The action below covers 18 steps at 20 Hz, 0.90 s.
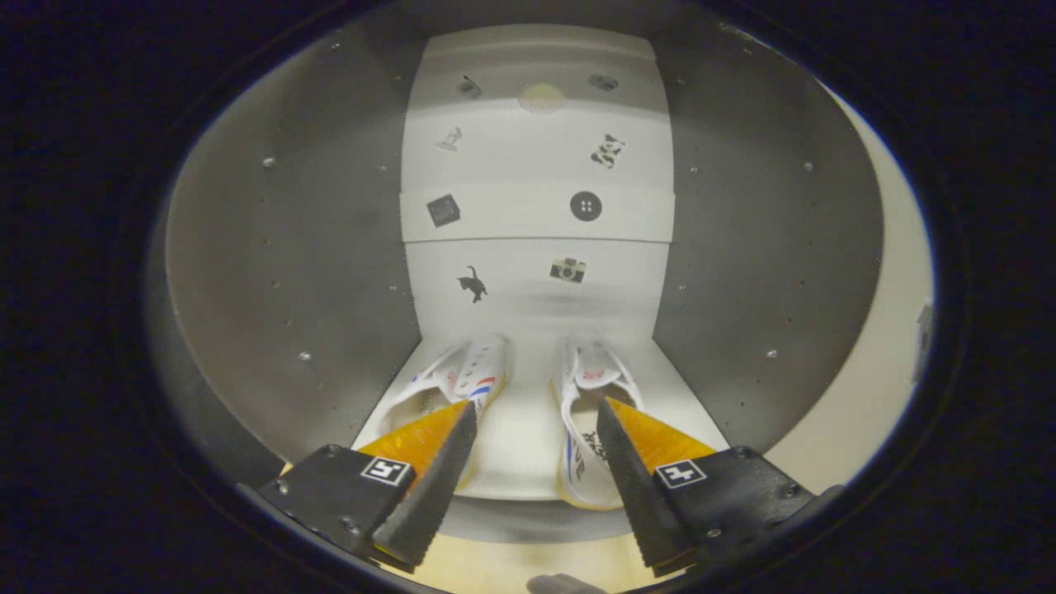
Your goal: Open the shoe cabinet door, grab the shoes and put them into the shoe cabinet, then close the shoe cabinet door.
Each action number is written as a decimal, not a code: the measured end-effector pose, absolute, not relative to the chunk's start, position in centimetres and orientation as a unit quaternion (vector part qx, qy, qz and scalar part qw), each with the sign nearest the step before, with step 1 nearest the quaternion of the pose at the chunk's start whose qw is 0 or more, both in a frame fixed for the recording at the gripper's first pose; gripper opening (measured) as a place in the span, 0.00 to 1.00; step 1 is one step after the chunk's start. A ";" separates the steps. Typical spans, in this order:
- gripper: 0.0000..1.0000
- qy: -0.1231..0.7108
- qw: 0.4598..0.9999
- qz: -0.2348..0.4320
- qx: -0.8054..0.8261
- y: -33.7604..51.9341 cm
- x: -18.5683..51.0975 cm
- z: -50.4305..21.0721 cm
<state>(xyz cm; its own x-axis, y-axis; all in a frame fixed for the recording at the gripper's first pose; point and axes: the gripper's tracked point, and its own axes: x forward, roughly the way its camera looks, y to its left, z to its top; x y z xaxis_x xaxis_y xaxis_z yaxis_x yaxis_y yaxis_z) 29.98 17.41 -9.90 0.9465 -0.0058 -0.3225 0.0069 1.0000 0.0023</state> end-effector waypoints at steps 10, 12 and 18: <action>0.97 0.097 0.995 -0.005 0.013 17.9 15.7 -5.6; 0.97 0.080 0.997 -0.009 0.015 17.4 12.6 -4.5; 0.99 0.057 0.998 -0.006 0.012 16.3 4.0 -3.7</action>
<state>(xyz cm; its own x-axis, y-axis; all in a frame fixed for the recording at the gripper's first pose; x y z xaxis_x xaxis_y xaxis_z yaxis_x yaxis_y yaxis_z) 3.96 16.33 -3.73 0.9934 -0.0109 -0.1139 0.0138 0.9996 0.0242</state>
